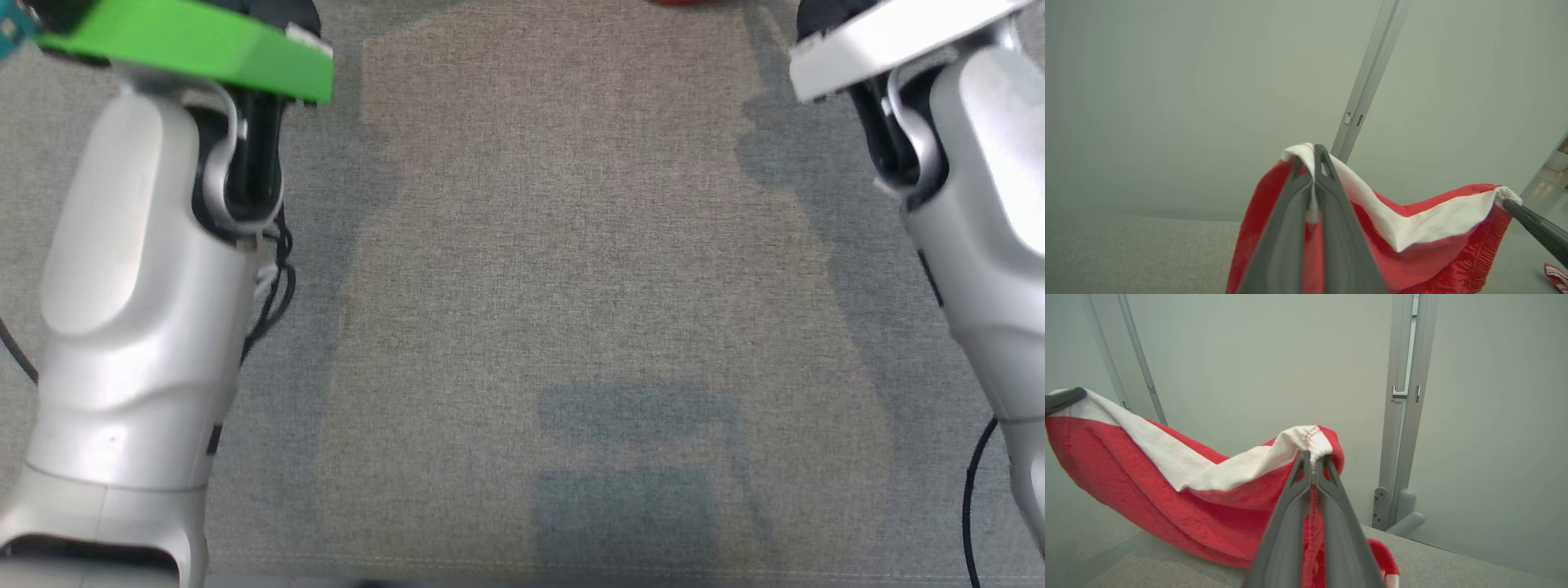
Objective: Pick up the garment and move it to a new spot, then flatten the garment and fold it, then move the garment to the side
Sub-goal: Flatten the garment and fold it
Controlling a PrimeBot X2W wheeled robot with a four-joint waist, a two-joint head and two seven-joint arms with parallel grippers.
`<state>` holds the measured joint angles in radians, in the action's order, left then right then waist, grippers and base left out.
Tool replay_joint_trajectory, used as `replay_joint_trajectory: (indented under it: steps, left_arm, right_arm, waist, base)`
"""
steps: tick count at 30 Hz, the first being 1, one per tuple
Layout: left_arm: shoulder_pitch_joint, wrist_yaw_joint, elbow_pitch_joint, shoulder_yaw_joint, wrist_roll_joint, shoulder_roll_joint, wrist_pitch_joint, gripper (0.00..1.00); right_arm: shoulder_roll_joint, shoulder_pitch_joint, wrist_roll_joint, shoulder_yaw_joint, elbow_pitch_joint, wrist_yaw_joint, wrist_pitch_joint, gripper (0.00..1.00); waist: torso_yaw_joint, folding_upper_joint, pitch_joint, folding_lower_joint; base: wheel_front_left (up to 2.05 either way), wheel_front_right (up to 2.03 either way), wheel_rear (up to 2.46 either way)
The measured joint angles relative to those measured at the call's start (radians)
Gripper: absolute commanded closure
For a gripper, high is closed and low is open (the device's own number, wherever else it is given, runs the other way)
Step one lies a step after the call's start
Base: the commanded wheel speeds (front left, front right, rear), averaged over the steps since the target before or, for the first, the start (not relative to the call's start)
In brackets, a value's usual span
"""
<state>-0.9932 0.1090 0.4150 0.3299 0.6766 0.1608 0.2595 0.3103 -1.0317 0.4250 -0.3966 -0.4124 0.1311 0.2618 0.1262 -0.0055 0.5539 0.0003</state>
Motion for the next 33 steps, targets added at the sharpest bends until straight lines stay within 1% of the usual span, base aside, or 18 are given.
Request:
replay_joint_trajectory:
  steps: [1,2,7,11,16,21,24,28,33]
  left_arm:
    - [0.046,0.005,-0.028,-0.015,0.000,0.000,0.000,1.00]
    - [0.046,0.005,-0.028,-0.015,0.000,0.000,0.000,1.00]
    - [0.247,0.012,-0.199,-0.123,-0.016,-0.012,0.003,1.00]
    - [0.393,0.015,-0.297,-0.162,-0.053,-0.030,0.003,1.00]
    - [0.559,0.018,-0.340,-0.200,-0.061,-0.061,0.003,1.00]
    - [0.720,0.019,-0.366,-0.215,-0.093,-0.077,0.003,1.00]
    - [0.822,0.019,-0.401,-0.230,-0.087,-0.088,0.003,1.00]
    - [0.948,0.020,-0.454,-0.258,-0.075,-0.100,0.003,1.00]
    - [1.055,0.020,-0.522,-0.285,-0.071,-0.107,0.003,1.00]
  right_arm:
    - [0.005,0.042,0.007,0.003,0.026,0.000,0.000,1.00]
    - [0.005,0.042,0.007,0.003,0.026,0.000,0.000,1.00]
    - [0.021,0.196,0.030,0.023,0.157,0.000,0.001,1.00]
    - [0.023,0.305,0.039,0.031,0.243,0.000,0.001,1.00]
    - [0.022,0.459,0.017,0.051,0.325,0.000,0.001,1.00]
    - [-0.010,0.639,0.009,0.085,0.382,0.000,0.001,1.00]
    - [-0.025,0.741,0.001,0.082,0.413,0.000,0.001,1.00]
    - [-0.048,0.866,0.002,0.105,0.451,0.000,0.001,1.00]
    - [-0.061,0.982,0.000,0.133,0.516,0.001,0.001,1.00]
  waist:
    - [0.002,0.0000,0.004,0.0000]
    - [0.002,0.0000,0.004,0.0000]
    - [-0.010,0.0000,-0.004,-0.0001]
    - [-0.020,0.0000,-0.032,-0.0001]
    - [-0.023,0.0000,-0.075,-0.0002]
    - [-0.021,0.0000,-0.133,-0.0002]
    - [-0.022,0.0000,-0.172,-0.0003]
    - [-0.024,0.0000,-0.225,-0.0003]
    - [-0.032,0.0000,-0.286,-0.0003]
  base:
    - [0.00,0.00,0.00]
    - [0.00,0.00,0.00]
    - [0.00,0.00,0.00]
    - [0.00,0.00,0.00]
    - [0.00,0.00,0.00]
    - [0.00,0.00,0.00]
    - [0.00,0.00,0.00]
    - [0.00,0.00,0.00]
    - [0.00,0.00,0.00]
